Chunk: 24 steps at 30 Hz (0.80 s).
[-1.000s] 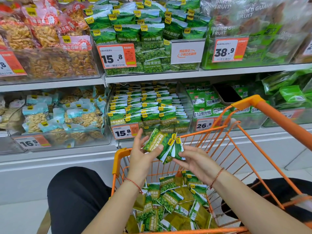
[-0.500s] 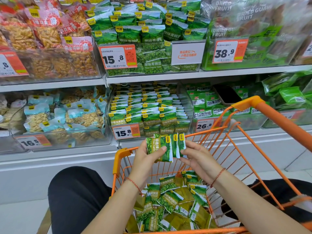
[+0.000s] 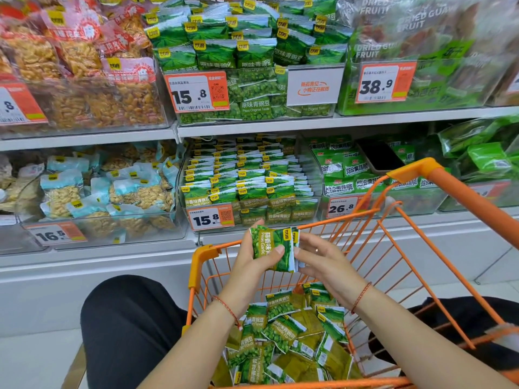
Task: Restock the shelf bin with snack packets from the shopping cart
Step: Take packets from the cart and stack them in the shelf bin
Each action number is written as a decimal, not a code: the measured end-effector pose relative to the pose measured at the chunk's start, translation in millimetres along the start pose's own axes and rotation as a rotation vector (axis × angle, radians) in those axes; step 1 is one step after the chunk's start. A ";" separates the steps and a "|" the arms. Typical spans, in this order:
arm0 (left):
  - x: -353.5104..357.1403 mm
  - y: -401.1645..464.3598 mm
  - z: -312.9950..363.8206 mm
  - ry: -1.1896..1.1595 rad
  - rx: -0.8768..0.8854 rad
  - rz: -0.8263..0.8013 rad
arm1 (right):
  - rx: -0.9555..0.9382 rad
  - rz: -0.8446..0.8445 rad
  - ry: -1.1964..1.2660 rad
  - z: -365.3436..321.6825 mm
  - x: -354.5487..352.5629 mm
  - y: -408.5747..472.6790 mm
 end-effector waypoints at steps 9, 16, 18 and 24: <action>3.8 -2.0 -1.6 0.035 -0.031 0.035 | -0.059 -0.107 -0.054 -11.0 12.8 -10.4; 10.3 0.7 -9.3 -0.058 -0.159 0.003 | -0.153 -0.002 -0.220 -17.5 6.6 -9.3; 6.9 1.1 -6.3 -0.048 -0.128 -0.025 | -0.179 0.012 -0.202 -22.4 2.3 -9.0; 0.7 3.0 10.5 -0.010 -0.012 -0.074 | -0.162 0.019 -0.120 -24.1 -3.2 -8.2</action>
Point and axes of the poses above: each hand's wrist, its own y-axis towards the middle knuckle, its own x-axis out of the palm, z = x × y, the point moved 9 cm from there along y, towards the middle knuckle, and after that the axes turned 11 degrees about x, right-handed, at the moved point
